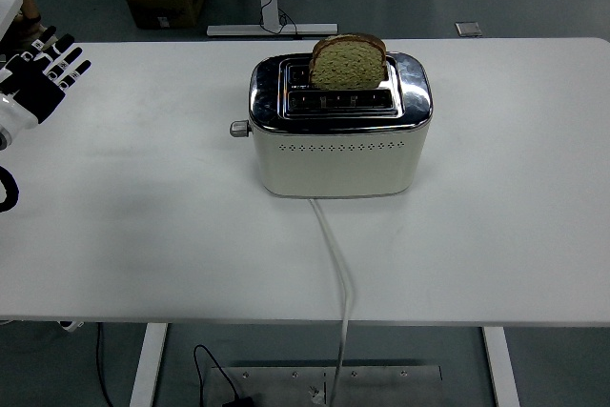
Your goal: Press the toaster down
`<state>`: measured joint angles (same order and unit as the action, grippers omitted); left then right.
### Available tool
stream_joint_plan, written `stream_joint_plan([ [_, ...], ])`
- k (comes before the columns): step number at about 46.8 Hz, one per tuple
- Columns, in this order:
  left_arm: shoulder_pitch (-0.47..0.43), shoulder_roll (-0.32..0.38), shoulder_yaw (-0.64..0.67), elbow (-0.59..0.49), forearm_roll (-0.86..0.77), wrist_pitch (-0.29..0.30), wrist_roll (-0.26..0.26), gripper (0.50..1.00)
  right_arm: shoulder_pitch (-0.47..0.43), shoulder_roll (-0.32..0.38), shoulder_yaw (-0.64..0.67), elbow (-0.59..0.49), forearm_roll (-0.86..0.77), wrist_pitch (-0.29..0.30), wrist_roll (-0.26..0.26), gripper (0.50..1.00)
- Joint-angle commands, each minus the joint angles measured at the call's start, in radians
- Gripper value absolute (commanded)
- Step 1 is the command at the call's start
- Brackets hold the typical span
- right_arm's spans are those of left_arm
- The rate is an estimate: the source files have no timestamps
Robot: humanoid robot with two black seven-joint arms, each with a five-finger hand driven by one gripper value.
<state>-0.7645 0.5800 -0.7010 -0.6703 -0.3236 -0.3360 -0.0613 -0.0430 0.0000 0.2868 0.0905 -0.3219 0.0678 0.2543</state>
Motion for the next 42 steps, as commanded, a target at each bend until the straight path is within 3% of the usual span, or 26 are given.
stream_joint_plan([
  [1,-0.001,-0.002,0.000,0.000,0.000,0.000,0.000,1.000,0.000,0.000,0.000,0.000,0.000,0.000,0.000,0.998],
  [42,-0.012,-0.003,0.003,-0.008,0.001,-0.003,0.008,1.000,0.000,0.000,0.000,0.000,0.000,0.000,0.000,0.998],
])
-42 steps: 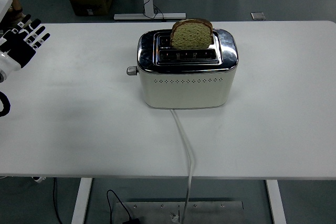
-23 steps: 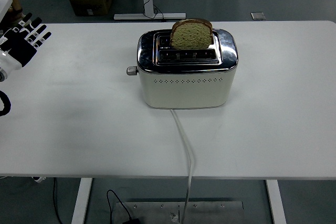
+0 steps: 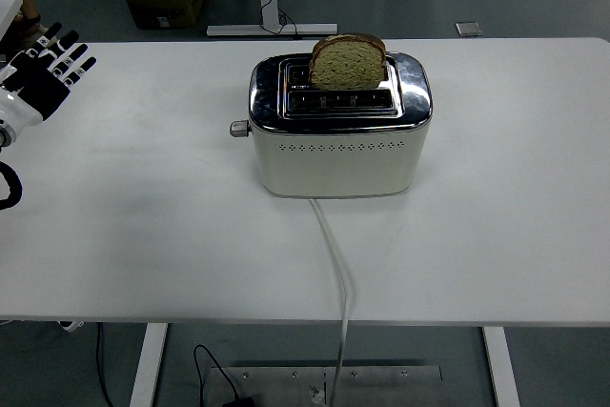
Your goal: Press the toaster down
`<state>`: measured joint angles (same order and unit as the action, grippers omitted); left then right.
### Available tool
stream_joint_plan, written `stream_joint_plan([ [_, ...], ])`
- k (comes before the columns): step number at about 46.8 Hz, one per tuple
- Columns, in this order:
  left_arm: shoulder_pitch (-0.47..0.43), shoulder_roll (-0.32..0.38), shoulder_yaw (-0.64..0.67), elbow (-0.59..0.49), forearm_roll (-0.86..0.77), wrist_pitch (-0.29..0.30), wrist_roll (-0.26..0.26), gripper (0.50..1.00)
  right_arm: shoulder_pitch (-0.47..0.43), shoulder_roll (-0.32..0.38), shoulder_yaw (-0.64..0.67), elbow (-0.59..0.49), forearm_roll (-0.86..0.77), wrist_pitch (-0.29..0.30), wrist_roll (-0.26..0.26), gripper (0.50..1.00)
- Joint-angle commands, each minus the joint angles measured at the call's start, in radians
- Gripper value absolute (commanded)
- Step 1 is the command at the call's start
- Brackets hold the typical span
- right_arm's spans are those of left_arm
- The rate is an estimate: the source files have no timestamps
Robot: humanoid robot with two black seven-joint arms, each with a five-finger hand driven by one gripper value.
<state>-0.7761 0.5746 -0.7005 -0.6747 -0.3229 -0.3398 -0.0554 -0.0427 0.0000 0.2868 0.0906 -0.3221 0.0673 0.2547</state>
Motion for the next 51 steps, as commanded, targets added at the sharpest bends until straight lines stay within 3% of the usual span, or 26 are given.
stream_joint_plan([
  [1,0.000,0.002,0.003,-0.005,0.001,0.001,0.002,1.000,0.000,0.000,0.000,0.000,0.000,0.000,0.000,0.998],
  [29,-0.022,0.021,0.003,-0.072,0.004,0.008,0.005,1.000,0.001,0.000,0.000,0.000,0.000,0.000,0.000,0.998],
  [42,-0.048,0.091,0.004,-0.141,0.025,0.012,0.006,1.000,0.001,0.000,0.000,0.000,0.000,0.000,0.000,0.998],
  [51,-0.052,0.146,0.006,-0.261,0.065,0.067,0.006,1.000,0.001,0.000,0.000,0.000,0.000,0.000,0.000,0.998],
])
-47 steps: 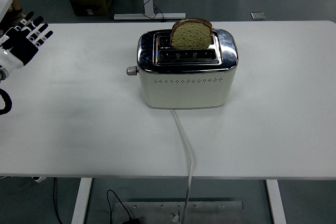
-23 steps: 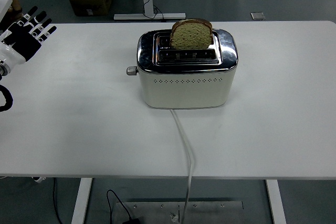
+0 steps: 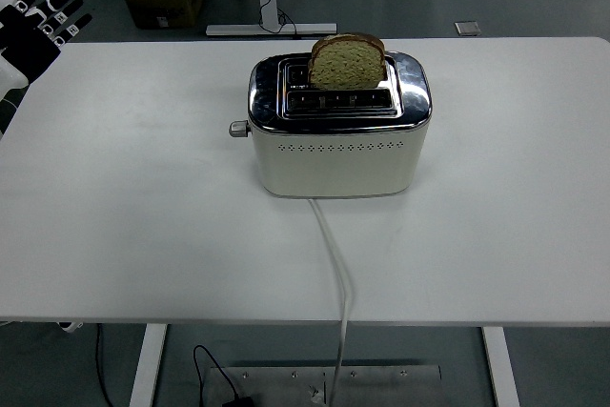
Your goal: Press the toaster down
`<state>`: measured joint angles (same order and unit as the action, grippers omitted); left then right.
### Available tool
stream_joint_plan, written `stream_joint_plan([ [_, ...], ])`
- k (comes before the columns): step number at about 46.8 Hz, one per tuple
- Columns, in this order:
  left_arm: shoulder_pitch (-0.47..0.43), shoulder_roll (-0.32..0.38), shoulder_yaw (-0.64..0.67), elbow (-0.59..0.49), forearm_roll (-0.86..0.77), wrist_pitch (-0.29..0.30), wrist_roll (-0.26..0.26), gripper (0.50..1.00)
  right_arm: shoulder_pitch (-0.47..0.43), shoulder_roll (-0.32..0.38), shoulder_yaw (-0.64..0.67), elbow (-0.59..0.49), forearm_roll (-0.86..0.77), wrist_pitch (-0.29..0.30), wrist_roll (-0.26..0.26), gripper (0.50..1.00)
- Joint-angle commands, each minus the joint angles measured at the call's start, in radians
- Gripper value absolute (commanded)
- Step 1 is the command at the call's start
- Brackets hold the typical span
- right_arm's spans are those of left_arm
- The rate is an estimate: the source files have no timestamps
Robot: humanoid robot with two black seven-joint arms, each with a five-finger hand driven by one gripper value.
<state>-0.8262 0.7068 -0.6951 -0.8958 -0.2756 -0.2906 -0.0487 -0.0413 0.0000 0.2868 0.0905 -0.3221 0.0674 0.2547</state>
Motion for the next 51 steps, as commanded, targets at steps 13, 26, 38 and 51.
stream_joint_plan([
  [13,-0.036,0.072,0.005,-0.213,0.237,0.044,0.038,1.000,0.000,0.000,0.000,0.000,0.000,0.000,0.000,0.998],
  [26,-0.076,0.080,0.048,-0.293,0.564,0.038,0.087,1.000,0.000,0.000,0.000,0.000,0.000,0.002,0.000,0.998],
  [38,-0.142,0.112,0.212,-0.410,0.690,-0.025,0.118,1.000,0.000,0.000,0.000,0.000,0.000,0.002,0.000,0.998],
  [51,-0.266,0.118,0.380,-0.453,0.717,-0.025,0.125,1.000,0.000,0.000,0.000,0.000,0.000,0.002,0.000,0.998],
])
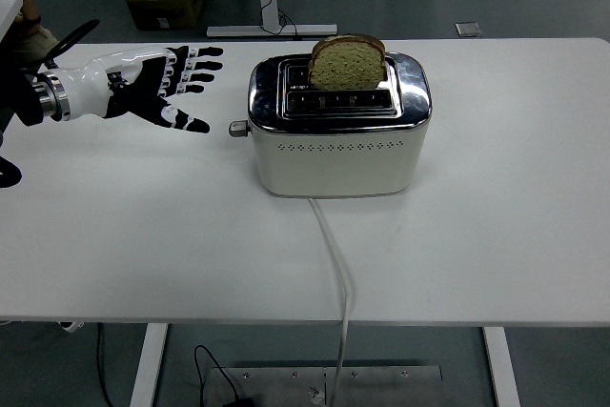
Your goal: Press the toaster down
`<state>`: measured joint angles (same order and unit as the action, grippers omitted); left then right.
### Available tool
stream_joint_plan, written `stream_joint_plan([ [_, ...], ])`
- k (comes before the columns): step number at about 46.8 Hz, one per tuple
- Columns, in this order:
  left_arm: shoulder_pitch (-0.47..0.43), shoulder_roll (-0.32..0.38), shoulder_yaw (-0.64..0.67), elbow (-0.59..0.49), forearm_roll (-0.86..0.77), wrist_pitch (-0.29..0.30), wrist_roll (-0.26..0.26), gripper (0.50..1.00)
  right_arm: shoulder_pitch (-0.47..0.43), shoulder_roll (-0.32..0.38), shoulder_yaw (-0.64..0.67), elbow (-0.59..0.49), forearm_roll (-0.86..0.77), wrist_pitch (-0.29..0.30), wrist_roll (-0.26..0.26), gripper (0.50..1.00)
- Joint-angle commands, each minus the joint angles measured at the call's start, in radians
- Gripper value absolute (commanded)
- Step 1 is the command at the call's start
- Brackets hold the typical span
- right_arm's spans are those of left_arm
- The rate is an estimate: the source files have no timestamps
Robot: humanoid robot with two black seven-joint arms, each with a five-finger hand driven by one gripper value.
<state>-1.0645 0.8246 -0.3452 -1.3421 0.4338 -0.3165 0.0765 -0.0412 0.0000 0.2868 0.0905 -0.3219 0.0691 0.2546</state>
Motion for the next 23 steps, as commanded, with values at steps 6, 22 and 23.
stream_joint_plan([
  [6,-0.084,0.005,0.084,-0.034,0.026,0.002,0.002,1.000,0.003,0.000,-0.001,0.000,0.000,0.000,0.000,0.998],
  [22,-0.172,0.044,0.184,-0.071,0.031,0.000,0.039,1.000,0.004,0.000,0.000,0.000,0.000,0.000,0.000,0.998],
  [23,-0.175,0.050,0.187,-0.074,0.031,0.000,0.039,1.000,0.004,0.000,0.000,0.000,0.000,0.000,0.000,0.998],
])
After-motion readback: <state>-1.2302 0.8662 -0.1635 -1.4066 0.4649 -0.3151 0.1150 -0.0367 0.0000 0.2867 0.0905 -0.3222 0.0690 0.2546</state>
